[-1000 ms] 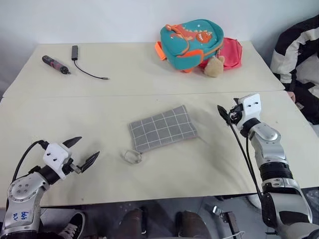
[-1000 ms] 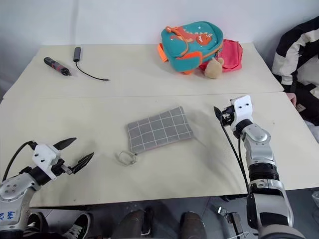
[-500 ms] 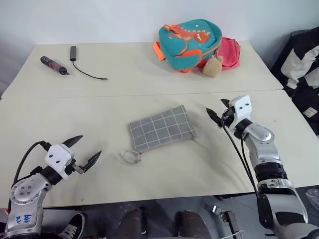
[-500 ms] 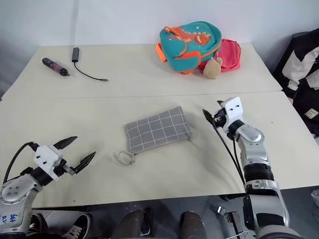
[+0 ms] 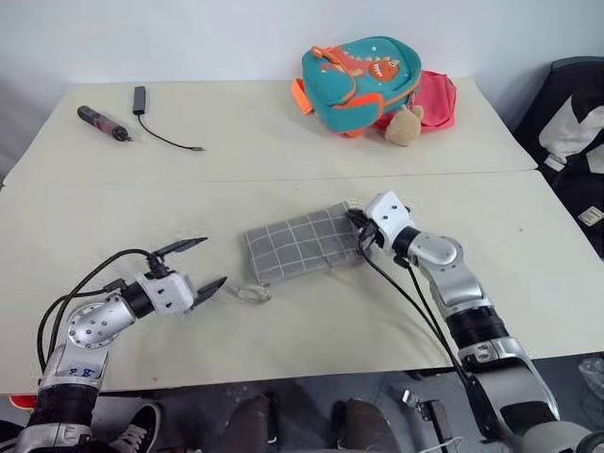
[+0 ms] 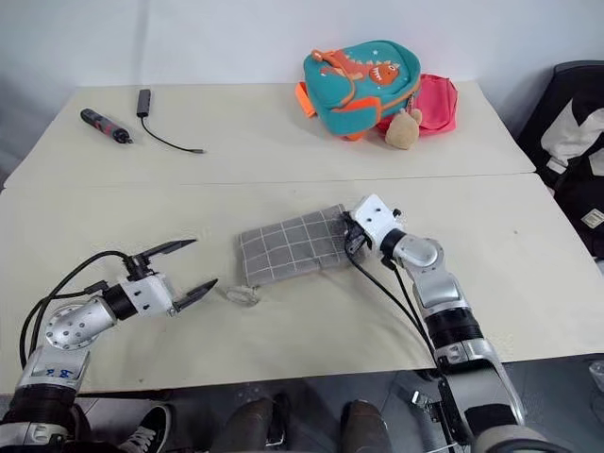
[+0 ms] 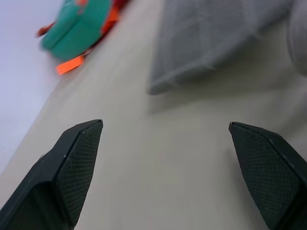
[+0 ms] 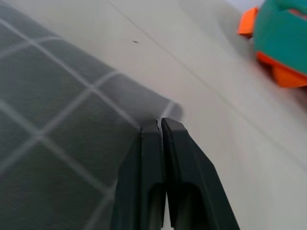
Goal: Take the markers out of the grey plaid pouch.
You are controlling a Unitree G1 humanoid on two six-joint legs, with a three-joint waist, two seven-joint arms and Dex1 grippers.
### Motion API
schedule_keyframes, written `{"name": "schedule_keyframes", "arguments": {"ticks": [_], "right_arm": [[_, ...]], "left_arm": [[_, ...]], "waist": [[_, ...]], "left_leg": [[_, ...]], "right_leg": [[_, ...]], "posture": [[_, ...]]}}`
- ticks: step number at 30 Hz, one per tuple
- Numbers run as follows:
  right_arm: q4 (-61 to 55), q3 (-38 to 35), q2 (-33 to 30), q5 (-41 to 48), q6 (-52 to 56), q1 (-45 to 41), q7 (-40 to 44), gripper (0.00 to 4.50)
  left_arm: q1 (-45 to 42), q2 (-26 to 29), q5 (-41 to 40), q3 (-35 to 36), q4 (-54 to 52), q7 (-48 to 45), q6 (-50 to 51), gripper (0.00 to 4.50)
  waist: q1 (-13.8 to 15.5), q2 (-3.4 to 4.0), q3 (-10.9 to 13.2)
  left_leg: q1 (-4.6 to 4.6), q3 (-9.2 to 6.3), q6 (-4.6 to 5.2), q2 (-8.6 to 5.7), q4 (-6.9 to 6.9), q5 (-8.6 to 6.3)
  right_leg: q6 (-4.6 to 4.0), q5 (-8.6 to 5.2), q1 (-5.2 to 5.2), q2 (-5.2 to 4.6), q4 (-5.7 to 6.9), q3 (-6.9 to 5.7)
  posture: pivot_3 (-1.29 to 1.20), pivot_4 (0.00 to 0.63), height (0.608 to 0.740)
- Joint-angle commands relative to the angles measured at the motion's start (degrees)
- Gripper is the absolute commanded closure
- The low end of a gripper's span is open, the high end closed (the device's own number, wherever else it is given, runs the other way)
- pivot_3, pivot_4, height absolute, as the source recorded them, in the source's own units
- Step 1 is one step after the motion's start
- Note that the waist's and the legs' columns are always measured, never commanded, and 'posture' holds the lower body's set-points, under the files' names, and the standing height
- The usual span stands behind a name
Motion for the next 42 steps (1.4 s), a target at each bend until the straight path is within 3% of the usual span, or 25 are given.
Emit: {"name": "schedule_keyframes", "arguments": {"ticks": [1, 16, 20, 27, 30, 32, 37, 42], "right_arm": [[2.4, 2.0, -0.6, -3.6, -3.5, -0.3, -1.0, 4.47], [0.5, 1.1, 1.3, -1.6, -3.6, 0.6, 2.8, 4.47], [-0.3, 0.8, 0.9, -1.5, -3.6, 1.1, 2.7, 4.50], [-2.3, 0.4, 0.9, -0.6, -3.0, 2.1, 3.6, 4.50], [-5.6, -1.4, 1.5, 6.1, 1.4, 3.4, 9.7, 4.50], [-9.1, -3.9, 0.8, 11.2, 6.3, 4.3, 12.5, 4.12], [-21.2, -10.1, -0.4, 22.0, 19.7, 5.5, 14.3, 2.52], [-44.9, -9.3, -8.7, 38.1, 40.1, 13.8, 23.4, 0.73]], "left_arm": [[-2.1, 1.1, 3.1, -1.9, 3.0, 2.6, -5.1, 0.00], [-14.7, -3.7, 8.9, -13.7, 13.6, 6.7, -9.5, 0.00], [-15.9, -4.8, 6.7, -15.8, 13.8, 4.9, -9.1, 0.91], [-15.3, -4.8, 0.1, -16.9, 13.0, -0.6, -7.8, 3.18], [-15.1, -4.3, -0.1, -17.2, 12.6, -1.8, -7.4, 4.08], [-14.2, -4.0, -2.1, -17.1, 11.2, -3.3, -6.0, 4.50], [-11.9, -4.4, -3.8, -15.2, 7.4, -2.4, -0.1, 4.50], [-10.0, -6.6, 0.9, -11.2, 1.2, 7.6, 10.7, 4.50]], "waist": [[0.0, 0.00, 0.0], [0.1, -0.02, 0.0], [0.1, -0.02, 0.0], [0.1, -0.01, 0.0], [0.1, -0.02, 0.0], [0.1, -0.01, 0.0], [0.2, -0.01, 0.0], [0.7, 0.01, 0.0]], "left_leg": [[0.00, 0.00, 0.00, 0.00, 0.00, 0.00], [0.25, 0.01, 0.05, -0.02, 0.01, 0.03], [0.25, 0.02, 0.05, -0.02, 0.01, 0.03], [0.25, 0.01, 0.05, -0.02, 0.02, 0.03], [0.27, 0.01, 0.05, -0.01, 0.02, 0.03], [0.31, -0.01, 0.05, -0.01, 0.02, 0.03], [0.31, -0.03, 0.07, -0.01, 0.02, 0.03], [0.28, -0.17, 0.14, 0.01, 0.01, -0.07]], "right_leg": [[0.00, 0.00, 0.01, 0.00, 0.00, -0.02], [0.00, 0.00, 0.26, -0.03, 0.07, -0.33], [0.00, 0.00, 0.28, -0.04, 0.06, -0.37], [0.00, 0.00, 0.29, -0.05, 0.05, -0.38], [0.00, 0.00, 0.30, -0.04, 0.05, -0.40], [0.00, 0.00, 0.36, -0.04, 0.04, -0.42], [0.00, 0.00, 0.37, -0.06, 0.03, -0.41], [0.00, 0.00, 0.38, -0.13, -0.01, -0.37]], "posture": [[0.00, 0.150, 0.740], [0.00, 0.150, 0.740], [0.00, 0.150, 0.740], [0.00, 0.150, 0.740], [0.00, 0.150, 0.740], [0.00, 0.150, 0.740], [0.00, 0.150, 0.740], [0.00, 0.150, 0.740]]}}
